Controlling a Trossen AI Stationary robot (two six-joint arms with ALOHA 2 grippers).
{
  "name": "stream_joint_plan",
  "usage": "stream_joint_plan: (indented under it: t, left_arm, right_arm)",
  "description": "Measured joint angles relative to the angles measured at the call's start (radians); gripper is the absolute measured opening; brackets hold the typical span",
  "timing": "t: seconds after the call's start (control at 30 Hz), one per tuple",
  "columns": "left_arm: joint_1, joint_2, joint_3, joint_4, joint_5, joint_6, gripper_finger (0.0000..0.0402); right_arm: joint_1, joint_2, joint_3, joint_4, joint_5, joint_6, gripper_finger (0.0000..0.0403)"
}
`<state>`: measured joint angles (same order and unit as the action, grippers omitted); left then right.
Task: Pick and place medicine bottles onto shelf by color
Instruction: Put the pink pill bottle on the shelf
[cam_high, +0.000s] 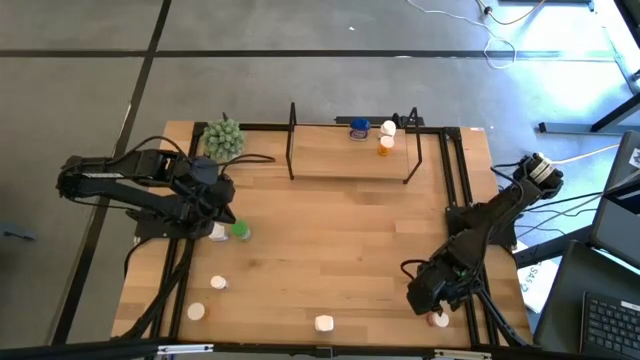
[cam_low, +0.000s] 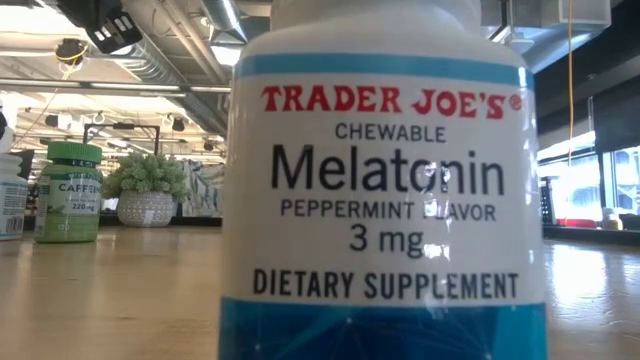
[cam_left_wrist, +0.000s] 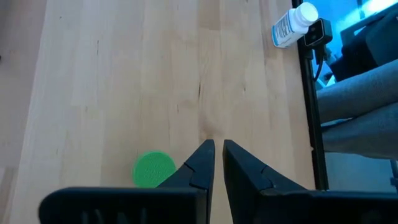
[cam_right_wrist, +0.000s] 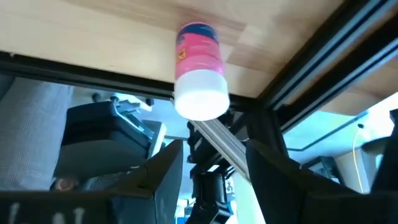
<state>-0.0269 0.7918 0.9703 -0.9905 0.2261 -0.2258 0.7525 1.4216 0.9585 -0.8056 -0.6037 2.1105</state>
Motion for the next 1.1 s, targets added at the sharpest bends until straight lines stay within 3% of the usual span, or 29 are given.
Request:
stream_joint_plan:
  t: [0.43,0.67,1.1]
  left_arm:
    - [0.000,0.000,0.000,0.060,0.000,0.002,0.0027]
    - [0.000,0.000,0.000,0.111,0.022,0.125,0.0027]
    - [0.000,0.000,0.000,0.173,0.022,0.132,0.0027]
  right_arm:
    - [0.013,0.003,0.000,0.044,0.036,0.002,0.0178]
    - [0.018,0.032,0.000,0.041,0.035,0.002,0.0178]
    - [0.018,0.092,0.000,0.064,0.035,-0.019,0.0178]
